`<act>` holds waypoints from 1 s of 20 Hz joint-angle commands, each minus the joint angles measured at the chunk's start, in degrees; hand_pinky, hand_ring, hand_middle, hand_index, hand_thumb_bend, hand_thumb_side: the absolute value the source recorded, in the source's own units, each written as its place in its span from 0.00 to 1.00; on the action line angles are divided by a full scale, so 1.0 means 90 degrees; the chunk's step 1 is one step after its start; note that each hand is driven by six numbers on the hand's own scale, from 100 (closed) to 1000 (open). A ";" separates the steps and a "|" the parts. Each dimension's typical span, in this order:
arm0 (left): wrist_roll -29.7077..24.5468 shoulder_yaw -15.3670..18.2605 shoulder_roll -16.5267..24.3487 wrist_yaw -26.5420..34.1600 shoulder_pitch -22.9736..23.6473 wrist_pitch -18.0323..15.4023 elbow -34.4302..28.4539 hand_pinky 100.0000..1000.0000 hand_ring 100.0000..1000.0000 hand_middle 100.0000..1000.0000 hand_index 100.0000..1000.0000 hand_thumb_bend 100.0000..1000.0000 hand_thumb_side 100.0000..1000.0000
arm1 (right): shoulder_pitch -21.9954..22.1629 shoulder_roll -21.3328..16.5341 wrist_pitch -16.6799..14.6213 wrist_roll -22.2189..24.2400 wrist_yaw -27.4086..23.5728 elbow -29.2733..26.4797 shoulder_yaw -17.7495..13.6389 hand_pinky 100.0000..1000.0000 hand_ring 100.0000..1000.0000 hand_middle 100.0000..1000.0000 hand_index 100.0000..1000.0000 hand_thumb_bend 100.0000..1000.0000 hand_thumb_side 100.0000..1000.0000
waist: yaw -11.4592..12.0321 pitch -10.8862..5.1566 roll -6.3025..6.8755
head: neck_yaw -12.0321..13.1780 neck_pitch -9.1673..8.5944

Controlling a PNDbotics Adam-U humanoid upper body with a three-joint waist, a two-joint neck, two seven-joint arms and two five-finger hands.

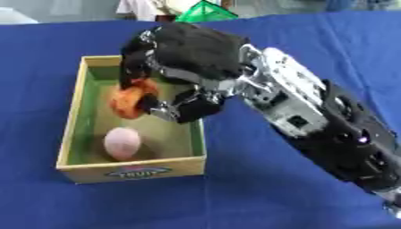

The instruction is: Pick up objects on the table and place them in the box.

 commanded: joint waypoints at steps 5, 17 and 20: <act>-0.0001 0.0026 0.0131 0.0012 -0.0055 -0.0012 -0.0095 0.73 0.86 0.70 0.73 0.12 0.82 | -0.0033 0.0076 -0.0159 -0.0081 0.0377 0.0399 0.0017 0.55 0.54 0.50 0.64 0.00 0.00 | -0.0001 -0.0115 0.0020 | -0.0027 0.0033; 0.0003 0.0032 0.0136 0.0001 -0.0023 0.0005 -0.0095 0.73 0.86 0.70 0.73 0.12 0.82 | 0.0070 0.0099 -0.0638 0.0695 0.0564 0.0177 -0.0270 0.80 0.84 0.82 0.86 0.08 0.11 | -0.0038 -0.0141 0.0029 | -0.0051 0.0032; 0.0013 0.0041 0.0135 -0.0002 -0.0013 0.0002 -0.0095 0.73 0.86 0.70 0.73 0.12 0.81 | 0.0085 0.0067 -0.0439 0.0470 0.0396 -0.0107 -0.0501 0.78 0.81 0.78 0.84 0.04 0.09 | -0.0059 -0.0165 0.0031 | -0.0043 0.0025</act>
